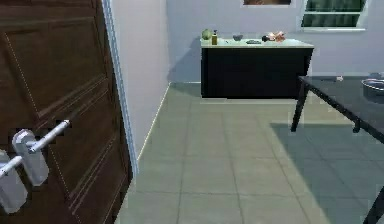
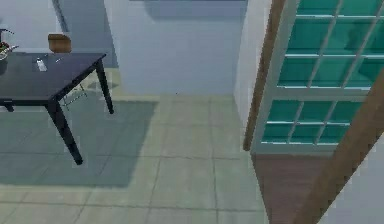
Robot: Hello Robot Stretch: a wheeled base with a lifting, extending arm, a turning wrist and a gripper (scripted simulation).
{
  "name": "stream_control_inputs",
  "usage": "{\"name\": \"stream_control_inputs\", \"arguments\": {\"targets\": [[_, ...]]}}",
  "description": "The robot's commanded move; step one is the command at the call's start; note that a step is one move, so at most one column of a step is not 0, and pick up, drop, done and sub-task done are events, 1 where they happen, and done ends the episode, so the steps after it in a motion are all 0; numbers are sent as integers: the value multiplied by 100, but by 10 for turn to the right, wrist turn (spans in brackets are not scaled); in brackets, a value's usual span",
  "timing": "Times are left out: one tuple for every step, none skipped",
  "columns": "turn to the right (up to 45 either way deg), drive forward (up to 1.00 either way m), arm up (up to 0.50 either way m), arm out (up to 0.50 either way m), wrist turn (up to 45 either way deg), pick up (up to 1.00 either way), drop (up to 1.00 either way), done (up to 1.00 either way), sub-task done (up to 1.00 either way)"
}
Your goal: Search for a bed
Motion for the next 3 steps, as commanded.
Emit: {"name": "stream_control_inputs", "arguments": {"targets": [[450, 0, 0, 0, 0, 0, 0, 0, 0], [360, 0, 0, 0, 0, 0, 0, 0, 0], [0, 90, 0, 0, 0, 0, 0, 0, 0]]}}
